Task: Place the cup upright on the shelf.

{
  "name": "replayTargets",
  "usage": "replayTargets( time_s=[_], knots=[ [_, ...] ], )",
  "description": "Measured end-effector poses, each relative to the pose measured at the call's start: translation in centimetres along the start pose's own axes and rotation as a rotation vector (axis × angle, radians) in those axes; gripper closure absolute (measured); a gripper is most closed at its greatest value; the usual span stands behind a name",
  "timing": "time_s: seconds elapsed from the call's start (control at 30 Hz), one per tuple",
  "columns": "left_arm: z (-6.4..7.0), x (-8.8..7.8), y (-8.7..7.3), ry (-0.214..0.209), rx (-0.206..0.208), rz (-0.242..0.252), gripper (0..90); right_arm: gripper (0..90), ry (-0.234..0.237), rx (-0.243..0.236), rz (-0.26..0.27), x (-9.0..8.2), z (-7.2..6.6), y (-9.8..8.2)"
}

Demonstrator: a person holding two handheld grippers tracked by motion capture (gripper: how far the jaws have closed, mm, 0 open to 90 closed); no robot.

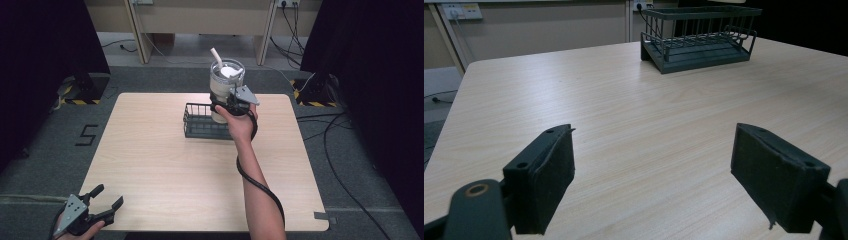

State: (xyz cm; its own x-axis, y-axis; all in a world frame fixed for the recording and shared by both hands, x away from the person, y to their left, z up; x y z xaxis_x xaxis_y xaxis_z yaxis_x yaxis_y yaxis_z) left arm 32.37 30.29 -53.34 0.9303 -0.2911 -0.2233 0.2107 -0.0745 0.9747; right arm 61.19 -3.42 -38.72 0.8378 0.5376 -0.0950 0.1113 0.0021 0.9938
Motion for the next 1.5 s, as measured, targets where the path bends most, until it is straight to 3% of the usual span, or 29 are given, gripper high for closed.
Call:
replayTargets(
  time_s=[0.47, 0.67, 1.1, 1.5],
  knots=[
    [-0.2, 0.0, -0.1, 0.005, -0.002, -0.004, 16.8, 9.6, -0.014, 0.014, -0.033, 2.5, 0.8, -1.5],
    [-0.1, 0.0, -0.1, 0.002, -0.001, -0.004, 16.9, 9.6, -0.021, 0.019, -0.043, 2.8, 1.2, -2.0],
    [0.0, 0.0, -0.2, -0.002, 0.002, -0.004, 16.7, 9.6, -0.029, 0.014, -0.1, 3.8, 1.5, -5.1],
    [0.2, 0.0, -0.2, -0.007, 0.008, -0.005, 16.7, 9.5, -0.038, 0.014, -0.107, 4.0, 1.8, -6.2]
  ],
)
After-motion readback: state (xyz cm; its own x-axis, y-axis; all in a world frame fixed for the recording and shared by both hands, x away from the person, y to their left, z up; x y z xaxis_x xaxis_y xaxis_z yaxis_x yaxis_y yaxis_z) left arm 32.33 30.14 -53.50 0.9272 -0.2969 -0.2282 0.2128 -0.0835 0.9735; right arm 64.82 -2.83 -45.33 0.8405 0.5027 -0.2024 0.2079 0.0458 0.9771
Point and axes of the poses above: each handheld gripper's, and its own axes: x roughly forward along the jaws, y roughly out of its top, z roughly to its right, the point moved 10 cm from there along x, roughly forward along the jaws, and after that the axes turned 9 degrees about y, right-handed, at the moved point
